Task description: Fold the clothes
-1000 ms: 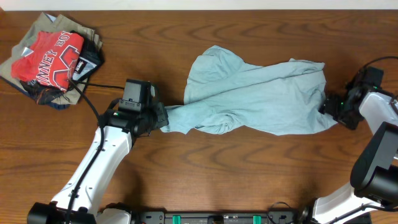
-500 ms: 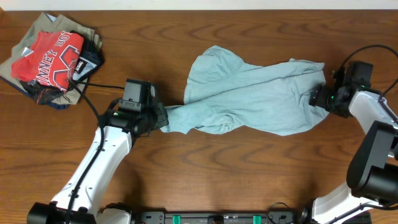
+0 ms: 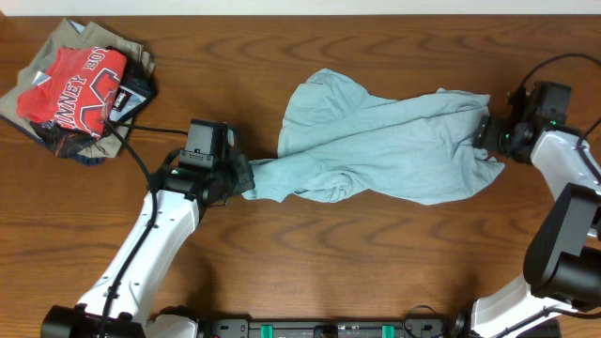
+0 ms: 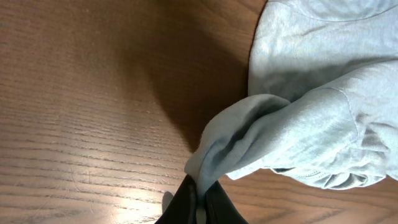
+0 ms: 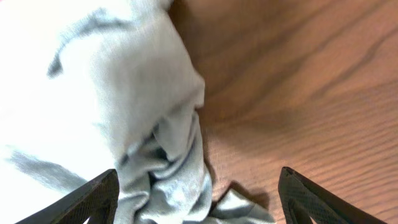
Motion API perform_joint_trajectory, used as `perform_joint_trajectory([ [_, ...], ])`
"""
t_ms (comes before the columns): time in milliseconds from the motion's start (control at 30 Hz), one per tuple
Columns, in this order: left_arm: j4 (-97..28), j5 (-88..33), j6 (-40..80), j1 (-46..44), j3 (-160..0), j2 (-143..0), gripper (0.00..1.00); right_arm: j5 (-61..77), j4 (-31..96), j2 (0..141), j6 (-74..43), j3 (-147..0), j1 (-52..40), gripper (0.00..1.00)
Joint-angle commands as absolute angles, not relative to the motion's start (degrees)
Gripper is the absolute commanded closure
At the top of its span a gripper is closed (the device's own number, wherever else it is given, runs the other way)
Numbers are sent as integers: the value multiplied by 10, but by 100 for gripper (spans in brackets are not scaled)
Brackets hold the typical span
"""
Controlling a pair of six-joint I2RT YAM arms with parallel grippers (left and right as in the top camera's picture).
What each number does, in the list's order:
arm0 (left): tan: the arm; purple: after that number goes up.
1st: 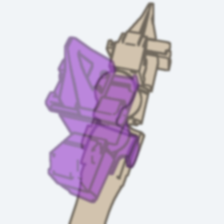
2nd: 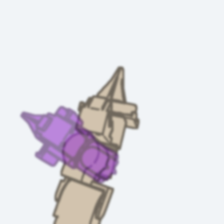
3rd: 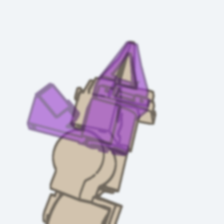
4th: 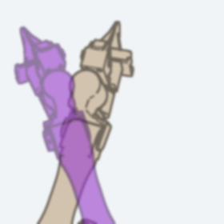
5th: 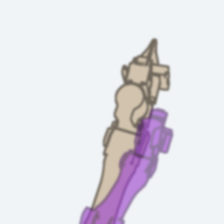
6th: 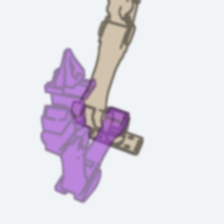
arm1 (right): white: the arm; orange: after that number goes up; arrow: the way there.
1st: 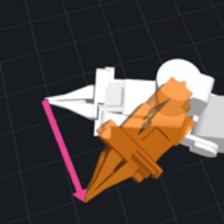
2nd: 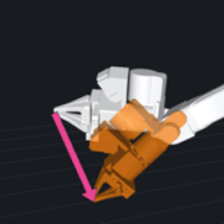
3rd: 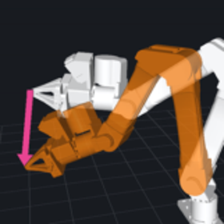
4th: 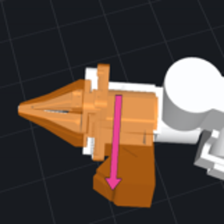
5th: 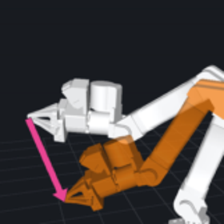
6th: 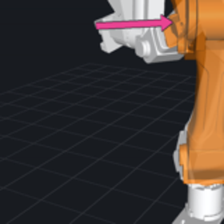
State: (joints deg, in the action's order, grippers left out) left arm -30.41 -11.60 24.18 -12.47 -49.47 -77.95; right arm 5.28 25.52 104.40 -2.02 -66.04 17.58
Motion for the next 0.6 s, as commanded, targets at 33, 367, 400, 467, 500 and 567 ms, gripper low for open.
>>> perform_joint_trajectory([
  [33, -305, -108, 241, -122, -501, -778, 94, 85, 278, 1046, -8, -676, 167, 21],
  [367, -289, -108, 241, -122, -501, -778, 94, 86, 324, 1054, -8, -652, 153, 28],
  [400, -288, -108, 241, -122, -501, -778, 94, 86, 324, 1054, -8, -648, 152, 32],
  [467, -284, -108, 241, -122, -501, -778, 94, 86, 323, 1054, -8, -642, 152, 44],
  [500, -282, -108, 241, -122, -501, -778, 94, 86, 323, 1054, -8, -638, 152, 51],
  [567, -279, -108, 241, -122, -501, -778, 94, 86, 324, 1054, -8, -634, 152, 57],
])
